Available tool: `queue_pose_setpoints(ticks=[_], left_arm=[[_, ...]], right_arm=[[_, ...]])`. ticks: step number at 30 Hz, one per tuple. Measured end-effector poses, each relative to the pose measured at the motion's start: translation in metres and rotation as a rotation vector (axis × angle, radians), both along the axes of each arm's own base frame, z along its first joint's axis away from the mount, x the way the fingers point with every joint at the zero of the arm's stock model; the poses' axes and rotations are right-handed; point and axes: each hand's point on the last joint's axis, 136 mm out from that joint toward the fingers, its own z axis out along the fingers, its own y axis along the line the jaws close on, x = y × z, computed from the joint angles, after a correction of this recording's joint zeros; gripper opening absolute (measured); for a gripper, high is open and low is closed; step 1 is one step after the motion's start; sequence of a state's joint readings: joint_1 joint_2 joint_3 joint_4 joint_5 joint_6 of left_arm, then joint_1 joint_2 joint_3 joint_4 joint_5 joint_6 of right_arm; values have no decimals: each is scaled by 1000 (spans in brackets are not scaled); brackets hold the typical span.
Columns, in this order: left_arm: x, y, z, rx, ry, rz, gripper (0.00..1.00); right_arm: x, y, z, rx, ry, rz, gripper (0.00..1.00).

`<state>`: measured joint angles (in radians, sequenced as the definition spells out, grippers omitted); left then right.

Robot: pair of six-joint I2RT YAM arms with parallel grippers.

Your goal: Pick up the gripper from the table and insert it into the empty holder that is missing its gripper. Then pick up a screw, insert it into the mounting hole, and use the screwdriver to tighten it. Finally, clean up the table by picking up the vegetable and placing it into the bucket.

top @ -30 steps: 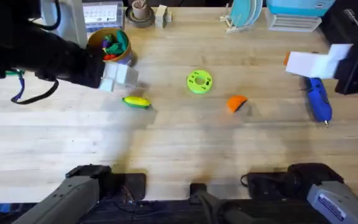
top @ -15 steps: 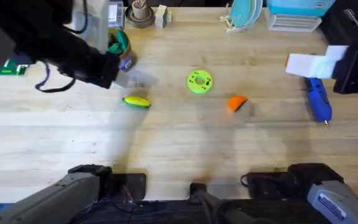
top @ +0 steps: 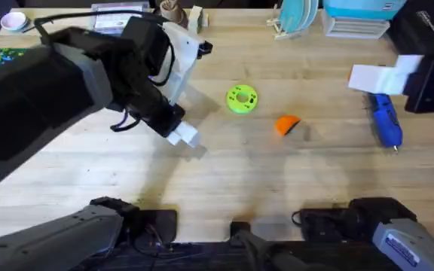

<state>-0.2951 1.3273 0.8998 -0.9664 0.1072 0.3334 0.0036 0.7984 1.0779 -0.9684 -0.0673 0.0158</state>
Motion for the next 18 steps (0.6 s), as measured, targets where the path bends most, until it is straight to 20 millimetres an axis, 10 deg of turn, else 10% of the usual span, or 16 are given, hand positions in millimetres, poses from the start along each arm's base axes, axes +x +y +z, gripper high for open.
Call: queue_pose_setpoints(ticks=[11,18], left_arm=[[19,15,-35,25,-40,57,994],[21,21,-42,43,-24,70,60]], right_arm=[[0,0,0,0,0,0,894],[0,0,0,0,0,0,894]])
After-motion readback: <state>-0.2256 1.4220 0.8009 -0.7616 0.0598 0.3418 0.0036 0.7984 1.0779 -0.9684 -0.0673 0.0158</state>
